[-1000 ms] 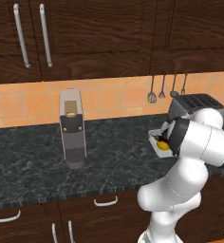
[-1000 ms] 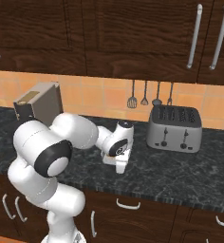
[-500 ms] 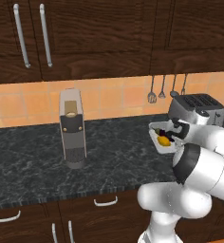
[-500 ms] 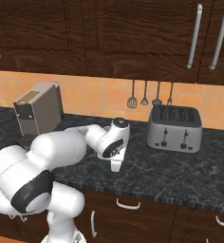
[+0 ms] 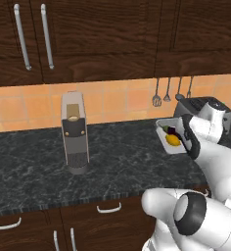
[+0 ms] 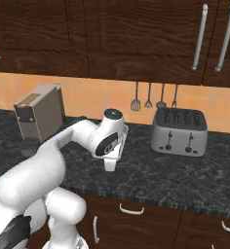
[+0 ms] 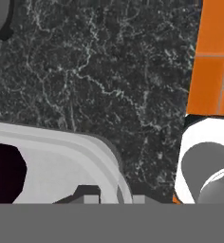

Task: Take the meat container that has the shrimp and place it on the second highest rack of the freezer. Then take the vegetable container that has the eggplant and lemon and place it on the highest rack of the freezer.

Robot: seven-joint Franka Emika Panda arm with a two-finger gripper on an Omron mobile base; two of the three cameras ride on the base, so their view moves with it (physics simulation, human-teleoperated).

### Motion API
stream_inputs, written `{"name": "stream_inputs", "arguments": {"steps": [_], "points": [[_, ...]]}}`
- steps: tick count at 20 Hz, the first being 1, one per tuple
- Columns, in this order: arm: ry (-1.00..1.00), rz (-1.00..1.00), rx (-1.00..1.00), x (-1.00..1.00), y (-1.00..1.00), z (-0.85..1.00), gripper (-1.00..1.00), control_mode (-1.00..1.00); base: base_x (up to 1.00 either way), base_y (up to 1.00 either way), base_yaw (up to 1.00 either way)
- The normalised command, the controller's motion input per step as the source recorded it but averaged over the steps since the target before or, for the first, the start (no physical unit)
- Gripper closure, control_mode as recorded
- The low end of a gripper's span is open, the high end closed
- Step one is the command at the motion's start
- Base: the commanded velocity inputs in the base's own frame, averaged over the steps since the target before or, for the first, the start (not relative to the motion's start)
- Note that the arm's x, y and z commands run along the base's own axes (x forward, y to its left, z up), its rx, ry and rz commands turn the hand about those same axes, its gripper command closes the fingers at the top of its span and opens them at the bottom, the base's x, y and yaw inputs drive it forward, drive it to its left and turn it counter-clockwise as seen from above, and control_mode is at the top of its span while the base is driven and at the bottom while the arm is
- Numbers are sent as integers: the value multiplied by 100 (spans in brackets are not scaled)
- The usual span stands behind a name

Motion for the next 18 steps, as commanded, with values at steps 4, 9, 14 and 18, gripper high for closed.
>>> {"name": "stream_inputs", "arguments": {"steps": [4, 9, 14, 18], "points": [[-2, 0, 0, -68, 13, 61, 100, -100, 0, 0, 0], [-2, 1, 0, -61, 15, 37, 100, -100, 0, 0, 0], [-8, 5, 0, -68, 0, 50, 100, -100, 0, 0, 0], [-7, 0, 0, -73, 0, 47, 100, -100, 0, 0, 0]]}}
